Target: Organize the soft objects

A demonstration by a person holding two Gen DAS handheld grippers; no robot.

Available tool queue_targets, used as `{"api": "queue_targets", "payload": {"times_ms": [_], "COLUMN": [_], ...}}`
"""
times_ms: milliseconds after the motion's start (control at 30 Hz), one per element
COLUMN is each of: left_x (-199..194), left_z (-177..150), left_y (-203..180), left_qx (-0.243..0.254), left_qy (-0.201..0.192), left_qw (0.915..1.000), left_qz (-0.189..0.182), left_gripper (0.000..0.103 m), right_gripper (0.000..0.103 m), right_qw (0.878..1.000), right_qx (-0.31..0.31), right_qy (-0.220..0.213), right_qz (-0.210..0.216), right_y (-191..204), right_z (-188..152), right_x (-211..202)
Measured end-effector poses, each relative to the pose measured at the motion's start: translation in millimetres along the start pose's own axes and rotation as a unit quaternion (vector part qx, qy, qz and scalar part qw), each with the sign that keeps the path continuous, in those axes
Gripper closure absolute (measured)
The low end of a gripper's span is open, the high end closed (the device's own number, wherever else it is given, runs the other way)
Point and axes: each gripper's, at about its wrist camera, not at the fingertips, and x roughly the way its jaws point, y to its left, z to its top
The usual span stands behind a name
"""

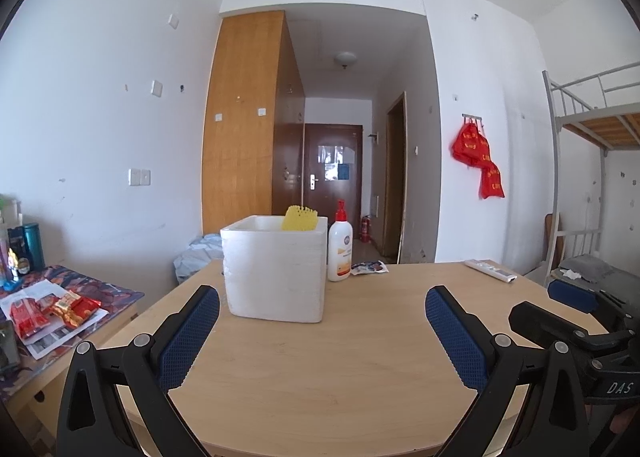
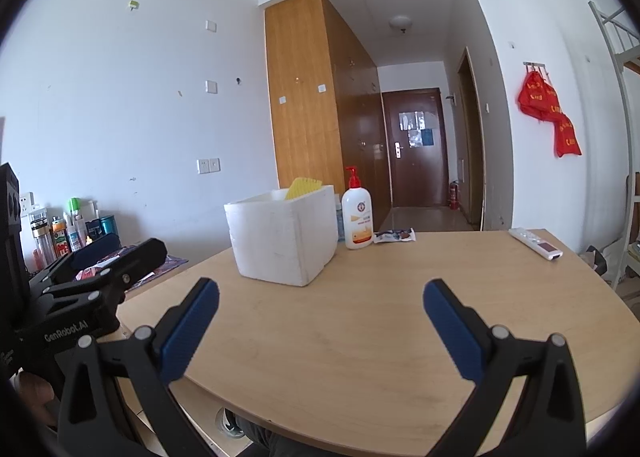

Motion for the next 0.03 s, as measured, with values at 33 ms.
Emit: {"api": "queue_targets", "payload": {"times_ms": [33], "left_x": [-0.1], "left_z": [0.0], "left_y": [0.4], "left_qx": [0.0], "left_qy": [0.0], "left_qw": [1.0], "left_qz": [0.001], "left_gripper": [0.0], "right_gripper": [0.0], "right_qw": [1.0], "right_qx": [0.001], "right_qy": [0.0], "right_qz": [0.0], "right_y": [-0.4], "right_z": [0.1], "right_x": [0.0]}}
